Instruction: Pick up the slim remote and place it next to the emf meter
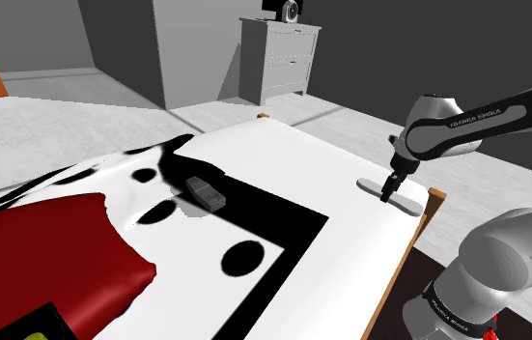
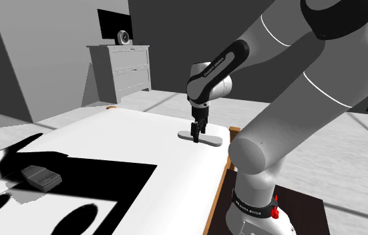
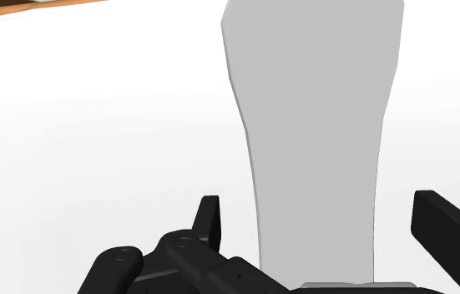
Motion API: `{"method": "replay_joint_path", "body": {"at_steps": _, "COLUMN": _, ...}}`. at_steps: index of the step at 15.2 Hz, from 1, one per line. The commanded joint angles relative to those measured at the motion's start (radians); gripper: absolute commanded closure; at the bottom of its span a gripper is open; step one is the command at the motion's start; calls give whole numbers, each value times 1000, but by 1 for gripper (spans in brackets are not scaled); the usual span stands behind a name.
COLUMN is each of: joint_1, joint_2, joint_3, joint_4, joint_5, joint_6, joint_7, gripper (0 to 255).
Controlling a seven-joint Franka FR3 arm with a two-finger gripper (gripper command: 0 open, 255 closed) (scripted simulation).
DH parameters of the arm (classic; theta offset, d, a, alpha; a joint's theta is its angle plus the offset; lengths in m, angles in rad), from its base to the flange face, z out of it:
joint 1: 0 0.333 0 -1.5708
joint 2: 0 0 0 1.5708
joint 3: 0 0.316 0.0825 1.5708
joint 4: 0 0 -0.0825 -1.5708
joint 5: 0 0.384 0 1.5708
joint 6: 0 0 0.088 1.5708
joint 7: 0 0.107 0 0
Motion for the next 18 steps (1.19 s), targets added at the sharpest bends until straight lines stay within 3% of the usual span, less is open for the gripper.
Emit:
{"method": "replay_joint_path", "body": {"at_steps": 1, "joint_1": 0, "joint_2": 1, "joint_3": 0, "joint_4": 0, "joint_5": 0, "joint_6": 1, "joint_7": 0, "gripper": 0}}
{"method": "replay_joint_path", "body": {"at_steps": 2, "joint_1": 0, "joint_2": 0, "joint_3": 0, "joint_4": 0, "joint_5": 0, "joint_6": 0, "joint_7": 0, "gripper": 0}}
{"method": "replay_joint_path", "body": {"at_steps": 3, "joint_1": 0, "joint_2": 0, "joint_3": 0, "joint_4": 0, "joint_5": 0, "joint_6": 0, "joint_7": 0, "gripper": 255}}
{"method": "replay_joint_path", "body": {"at_steps": 12, "joint_1": 0, "joint_2": 1, "joint_3": 0, "joint_4": 0, "joint_5": 0, "joint_6": 1, "joint_7": 0, "gripper": 255}}
{"method": "replay_joint_path", "body": {"at_steps": 18, "joint_1": 0, "joint_2": -70, "joint_3": 20, "joint_4": 43, "joint_5": 14, "joint_6": -112, "joint_7": -2, "gripper": 255}}
